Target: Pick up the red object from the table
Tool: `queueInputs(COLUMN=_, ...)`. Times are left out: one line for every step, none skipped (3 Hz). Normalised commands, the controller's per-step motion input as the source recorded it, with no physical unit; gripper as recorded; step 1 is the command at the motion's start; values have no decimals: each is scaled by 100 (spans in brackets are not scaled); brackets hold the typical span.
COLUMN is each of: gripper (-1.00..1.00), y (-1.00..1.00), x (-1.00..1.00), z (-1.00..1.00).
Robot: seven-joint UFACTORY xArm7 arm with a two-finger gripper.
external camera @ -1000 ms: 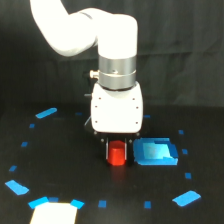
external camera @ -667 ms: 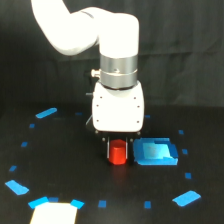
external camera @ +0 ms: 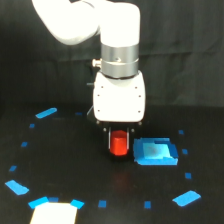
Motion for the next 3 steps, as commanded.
queueInputs(gripper=-100, y=65, x=-34, z=100)
queueInputs(gripper=-23, y=39, x=43, z=100)
queueInputs(gripper=-34, y=8, x=-3, z=100)
